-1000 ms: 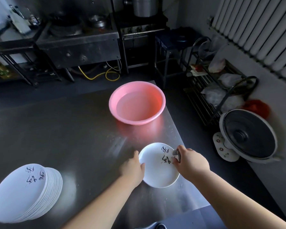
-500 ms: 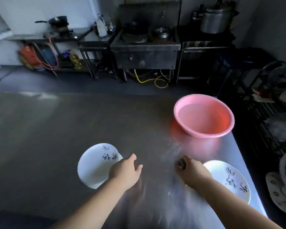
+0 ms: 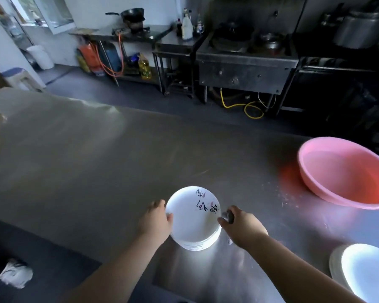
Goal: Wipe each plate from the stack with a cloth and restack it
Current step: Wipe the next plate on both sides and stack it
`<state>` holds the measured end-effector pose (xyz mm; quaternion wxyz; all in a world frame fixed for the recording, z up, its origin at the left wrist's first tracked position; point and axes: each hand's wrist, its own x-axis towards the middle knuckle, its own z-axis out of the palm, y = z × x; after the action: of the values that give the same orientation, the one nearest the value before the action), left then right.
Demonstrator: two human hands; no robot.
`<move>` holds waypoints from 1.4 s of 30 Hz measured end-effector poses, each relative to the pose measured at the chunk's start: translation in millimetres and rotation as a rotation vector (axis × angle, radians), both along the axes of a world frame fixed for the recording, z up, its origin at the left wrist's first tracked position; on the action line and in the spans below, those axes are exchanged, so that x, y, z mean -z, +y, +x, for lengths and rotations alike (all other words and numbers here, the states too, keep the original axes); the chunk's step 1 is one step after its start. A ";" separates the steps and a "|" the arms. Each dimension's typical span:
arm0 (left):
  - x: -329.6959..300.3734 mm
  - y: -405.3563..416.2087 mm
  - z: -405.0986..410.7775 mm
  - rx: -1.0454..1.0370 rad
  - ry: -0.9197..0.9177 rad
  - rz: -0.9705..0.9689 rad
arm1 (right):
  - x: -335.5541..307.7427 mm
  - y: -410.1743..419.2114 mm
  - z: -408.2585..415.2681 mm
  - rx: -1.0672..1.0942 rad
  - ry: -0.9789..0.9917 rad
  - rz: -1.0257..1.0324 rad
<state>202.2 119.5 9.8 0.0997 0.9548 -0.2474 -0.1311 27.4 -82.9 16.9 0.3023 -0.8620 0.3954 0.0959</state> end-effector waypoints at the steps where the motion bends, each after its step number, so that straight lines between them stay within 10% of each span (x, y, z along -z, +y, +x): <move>1: 1.6 1.5 3.5 0.012 0.006 0.000 | 1.2 3.4 5.8 -0.001 0.006 -0.015; 20: 12.9 -12.0 -16.6 0.051 0.168 -0.456 | -8.6 14.3 -17.2 0.266 -0.190 0.097; 42: 98.8 -91.4 -181.2 0.321 0.347 -0.104 | 64.5 -27.2 -209.5 0.483 0.016 0.219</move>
<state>21.0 28.1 -89.0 0.1678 0.8599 -0.3817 -0.2944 -182.1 -110.1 -47.6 0.4045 -0.7042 0.5793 0.0700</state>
